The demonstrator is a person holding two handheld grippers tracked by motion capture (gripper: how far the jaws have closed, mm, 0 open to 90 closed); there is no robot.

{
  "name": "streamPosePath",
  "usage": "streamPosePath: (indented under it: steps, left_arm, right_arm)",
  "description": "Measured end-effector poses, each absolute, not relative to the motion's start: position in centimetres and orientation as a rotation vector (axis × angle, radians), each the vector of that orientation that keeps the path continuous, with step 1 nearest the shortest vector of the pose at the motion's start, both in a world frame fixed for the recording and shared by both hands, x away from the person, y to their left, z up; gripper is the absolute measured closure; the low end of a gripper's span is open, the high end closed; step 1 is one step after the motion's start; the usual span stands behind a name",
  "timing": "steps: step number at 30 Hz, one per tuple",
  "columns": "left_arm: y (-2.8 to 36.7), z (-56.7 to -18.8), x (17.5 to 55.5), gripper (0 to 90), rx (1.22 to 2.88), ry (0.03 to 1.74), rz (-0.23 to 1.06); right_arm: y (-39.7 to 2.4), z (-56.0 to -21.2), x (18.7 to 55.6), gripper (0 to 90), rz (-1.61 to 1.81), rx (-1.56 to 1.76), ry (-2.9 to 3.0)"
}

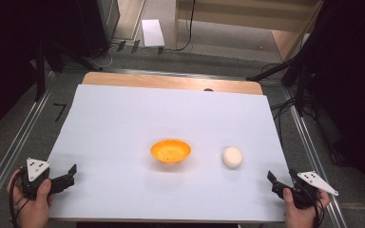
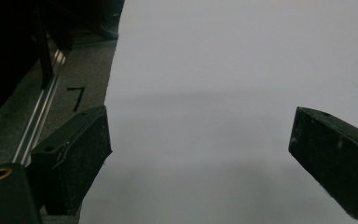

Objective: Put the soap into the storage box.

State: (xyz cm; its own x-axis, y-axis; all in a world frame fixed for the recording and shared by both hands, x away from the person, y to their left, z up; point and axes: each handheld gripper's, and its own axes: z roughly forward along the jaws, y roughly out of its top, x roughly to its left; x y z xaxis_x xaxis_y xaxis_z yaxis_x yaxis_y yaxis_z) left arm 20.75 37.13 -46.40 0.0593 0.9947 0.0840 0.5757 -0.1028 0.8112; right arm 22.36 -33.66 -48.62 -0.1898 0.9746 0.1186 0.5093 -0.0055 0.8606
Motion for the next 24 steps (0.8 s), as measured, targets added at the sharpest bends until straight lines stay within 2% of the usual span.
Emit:
streamPosePath:
  steps: [14, 24]
  left_arm:
    - [37.1, -46.4, 20.7, 6.2, 1.747, 1.579, 0.907]
    - [37.0, -46.4, 20.8, 6.2, 1.751, 1.579, 0.913]
  right_arm:
    - [-32.3, -45.4, 23.7, 16.5, 1.011, 1.684, 1.835]
    - [-31.1, -44.7, 25.5, 15.6, 0.903, 1.734, 2.039]
